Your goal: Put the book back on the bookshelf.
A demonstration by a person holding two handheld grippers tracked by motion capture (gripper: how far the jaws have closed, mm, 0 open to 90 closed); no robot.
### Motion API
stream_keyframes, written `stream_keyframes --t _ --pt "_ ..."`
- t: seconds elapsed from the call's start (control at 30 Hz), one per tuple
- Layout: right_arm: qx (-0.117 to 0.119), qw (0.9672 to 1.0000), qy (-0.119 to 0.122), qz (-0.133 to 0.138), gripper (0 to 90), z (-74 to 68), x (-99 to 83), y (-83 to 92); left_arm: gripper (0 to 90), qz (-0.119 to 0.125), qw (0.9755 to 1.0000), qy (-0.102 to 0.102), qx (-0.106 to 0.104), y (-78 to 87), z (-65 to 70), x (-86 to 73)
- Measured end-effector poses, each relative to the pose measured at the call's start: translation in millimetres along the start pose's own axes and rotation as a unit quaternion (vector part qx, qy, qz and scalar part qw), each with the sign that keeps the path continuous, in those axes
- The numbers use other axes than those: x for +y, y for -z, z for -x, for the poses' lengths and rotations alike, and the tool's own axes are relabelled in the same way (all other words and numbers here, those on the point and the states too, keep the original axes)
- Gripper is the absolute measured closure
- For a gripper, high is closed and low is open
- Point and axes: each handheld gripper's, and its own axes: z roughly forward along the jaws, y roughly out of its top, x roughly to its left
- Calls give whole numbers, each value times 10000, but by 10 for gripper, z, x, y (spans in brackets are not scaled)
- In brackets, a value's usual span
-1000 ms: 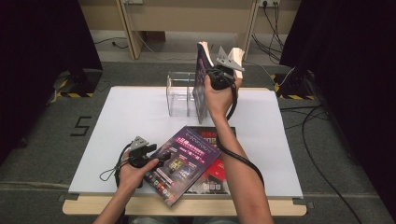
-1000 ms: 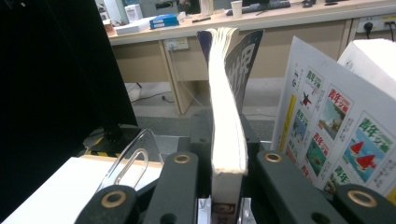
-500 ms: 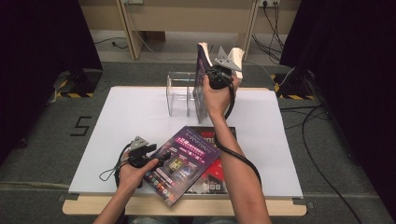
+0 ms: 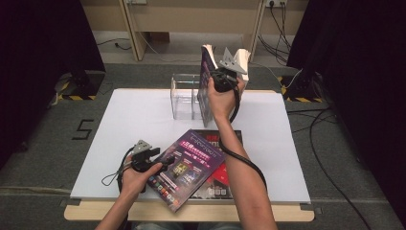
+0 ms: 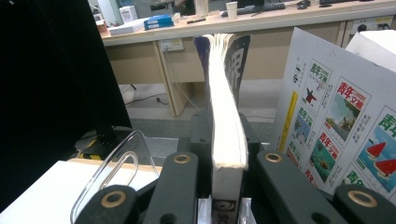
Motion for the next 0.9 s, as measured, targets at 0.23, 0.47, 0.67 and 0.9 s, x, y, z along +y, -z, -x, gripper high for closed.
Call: stream_keyframes --t 0.23,0.47,0.67,0.9 --pt "-42 10000 34 39 829 4 -38 10 210 1 10000 -5 2 1 2 0" --pt "-93 9999 126 30 827 9 -64 43 210 1 10000 -4 -2 -8 12 -4" --pt "-120 9999 120 -29 815 33 -61 70 210 0 10000 -15 -9 -7 18 -4" --pt "-198 9996 202 -64 761 74 -66 112 210 -13 10000 -19 -16 -16 29 -9"
